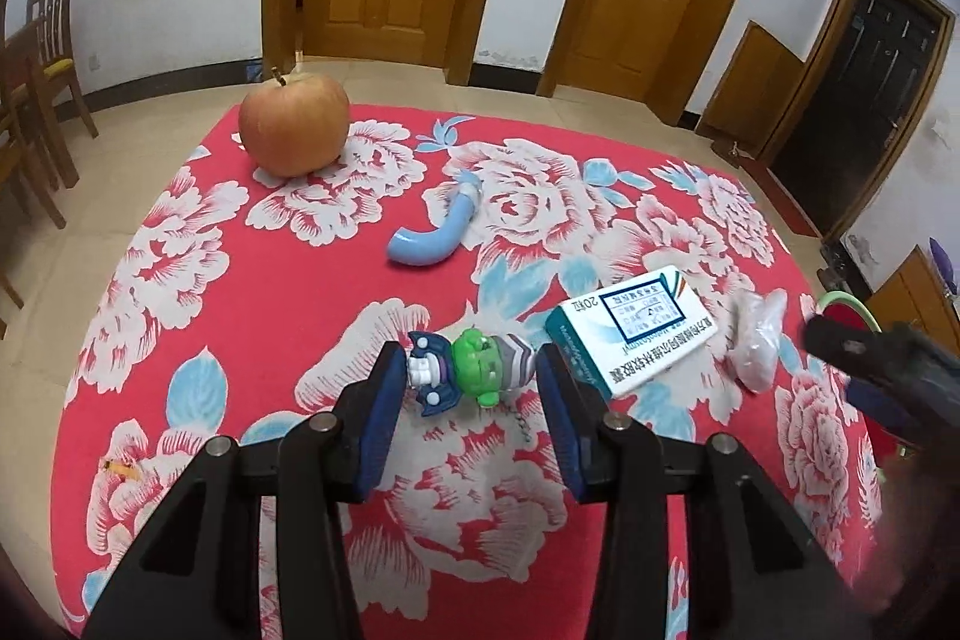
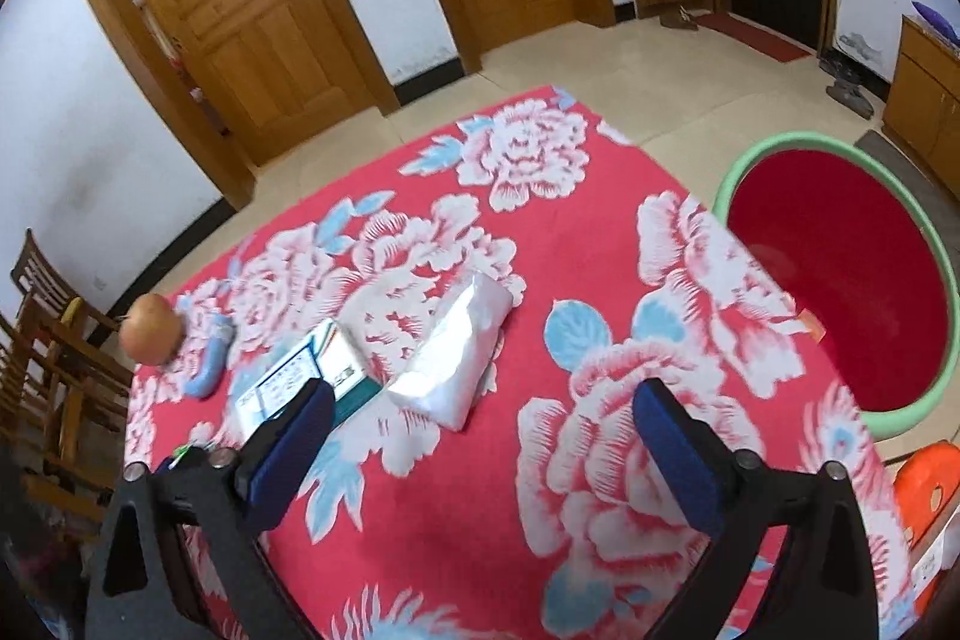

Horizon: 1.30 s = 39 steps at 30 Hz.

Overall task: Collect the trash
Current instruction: 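Grasp the white plastic tissue pack with the right gripper while the left holds the toy, then carry toy and tissue pack over the bucket and open both grippers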

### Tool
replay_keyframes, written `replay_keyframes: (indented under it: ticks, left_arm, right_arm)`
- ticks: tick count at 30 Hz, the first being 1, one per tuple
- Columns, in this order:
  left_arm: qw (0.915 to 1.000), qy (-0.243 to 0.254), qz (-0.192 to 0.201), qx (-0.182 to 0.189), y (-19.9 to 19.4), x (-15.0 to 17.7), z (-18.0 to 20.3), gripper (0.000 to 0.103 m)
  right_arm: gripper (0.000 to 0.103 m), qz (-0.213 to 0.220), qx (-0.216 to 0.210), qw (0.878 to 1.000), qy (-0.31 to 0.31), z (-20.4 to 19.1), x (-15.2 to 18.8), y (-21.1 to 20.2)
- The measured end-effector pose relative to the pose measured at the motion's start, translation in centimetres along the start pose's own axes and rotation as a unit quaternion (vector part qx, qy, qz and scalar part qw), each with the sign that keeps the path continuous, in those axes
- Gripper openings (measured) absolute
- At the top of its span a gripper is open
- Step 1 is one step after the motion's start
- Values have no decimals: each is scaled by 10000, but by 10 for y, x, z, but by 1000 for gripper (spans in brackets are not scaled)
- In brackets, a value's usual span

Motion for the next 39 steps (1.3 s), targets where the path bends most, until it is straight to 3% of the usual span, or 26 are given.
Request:
replay_keyframes:
  ticks: [9,15,24,30,39]
  left_arm:
    - [9997,-241,85,-49,-1,2,-15,45]
    - [9996,-282,-25,20,5,5,-18,45]
    - [9996,-261,-103,39,11,8,-16,45]
    - [9999,-165,-36,-34,7,8,-13,45]
    - [10000,44,17,-4,-12,12,5,45]
  right_arm:
    - [73,-210,133,9994,223,-6,-1,40]
    - [41,-99,175,9998,6,-17,5,40]
    - [39,-61,-26,9998,-198,-13,11,32]
    - [39,259,-108,9981,-543,-4,15,-4]
    - [39,430,-191,9979,-438,47,32,-52]
Point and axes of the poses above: each gripper's, at about its wrist camera, not at the fingertips, and y roughly the way its jaws point, z to its right, x to its underside, the point moved 5 cm from there along y, roughly the way its jaws point, and after that the axes turned 8 degrees about -z, right-handed, at the moved point
